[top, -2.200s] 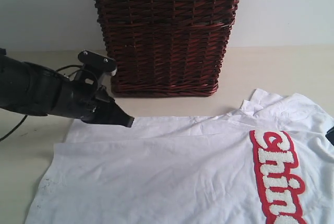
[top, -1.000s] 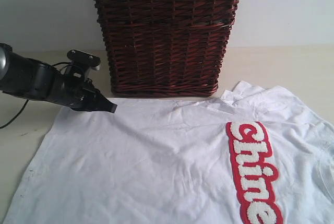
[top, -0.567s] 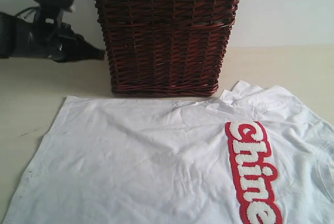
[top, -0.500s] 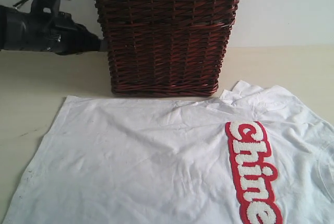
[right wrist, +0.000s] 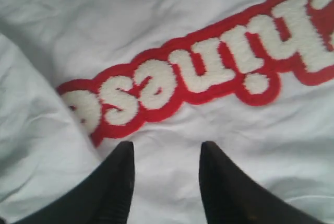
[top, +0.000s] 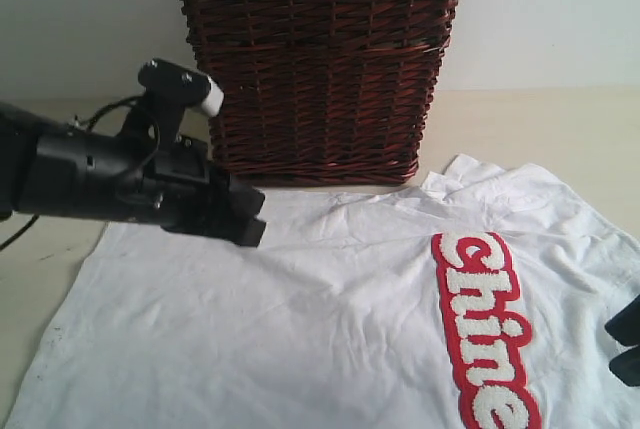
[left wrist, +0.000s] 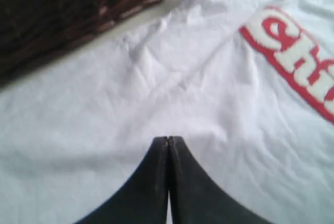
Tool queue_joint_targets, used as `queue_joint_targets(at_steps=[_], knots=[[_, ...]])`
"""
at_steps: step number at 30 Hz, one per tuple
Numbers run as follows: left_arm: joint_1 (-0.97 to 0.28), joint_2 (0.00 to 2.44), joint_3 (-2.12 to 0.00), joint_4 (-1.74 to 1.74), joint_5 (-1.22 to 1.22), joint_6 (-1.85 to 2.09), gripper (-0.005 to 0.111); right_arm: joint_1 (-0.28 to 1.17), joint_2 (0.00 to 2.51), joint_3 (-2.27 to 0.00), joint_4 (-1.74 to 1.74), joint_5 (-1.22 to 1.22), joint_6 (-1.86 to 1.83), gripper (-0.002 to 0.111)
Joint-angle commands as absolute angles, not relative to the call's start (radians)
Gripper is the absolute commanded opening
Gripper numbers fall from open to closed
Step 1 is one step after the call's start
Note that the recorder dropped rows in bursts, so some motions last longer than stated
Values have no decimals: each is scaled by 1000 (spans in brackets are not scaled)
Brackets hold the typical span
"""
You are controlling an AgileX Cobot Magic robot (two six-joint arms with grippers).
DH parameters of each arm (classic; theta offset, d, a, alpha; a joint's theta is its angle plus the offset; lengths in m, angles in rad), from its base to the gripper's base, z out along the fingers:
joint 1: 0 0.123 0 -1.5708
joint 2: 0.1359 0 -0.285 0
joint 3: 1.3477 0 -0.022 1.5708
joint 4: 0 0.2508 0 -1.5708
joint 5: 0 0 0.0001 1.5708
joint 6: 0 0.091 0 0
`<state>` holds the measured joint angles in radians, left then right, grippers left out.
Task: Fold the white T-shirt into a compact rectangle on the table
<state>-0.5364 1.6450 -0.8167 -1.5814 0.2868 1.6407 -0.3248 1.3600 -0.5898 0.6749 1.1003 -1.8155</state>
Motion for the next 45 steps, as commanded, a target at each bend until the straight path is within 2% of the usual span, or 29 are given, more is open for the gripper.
queue_joint_targets(at_steps=[1,14,21,29,45], knots=[[-552,1690,-733,-1637,255,1632,0,-326,1375,-564,759,924,-1854,42],[-552,1711,-684,-1665,335,1630,0,-326,1377,-562,1022,883,-1847,39],[-552,1711,-684,-1665,335,1630,0,-326,1377,-562,1018,890,-1824,37],[-552,1711,-684,-1665,335,1630,0,-326,1372,-562,985,894,-1566,37],[-552,1711,-684,-1665,335,1630,0,-326,1372,-562,958,894,-1566,37]])
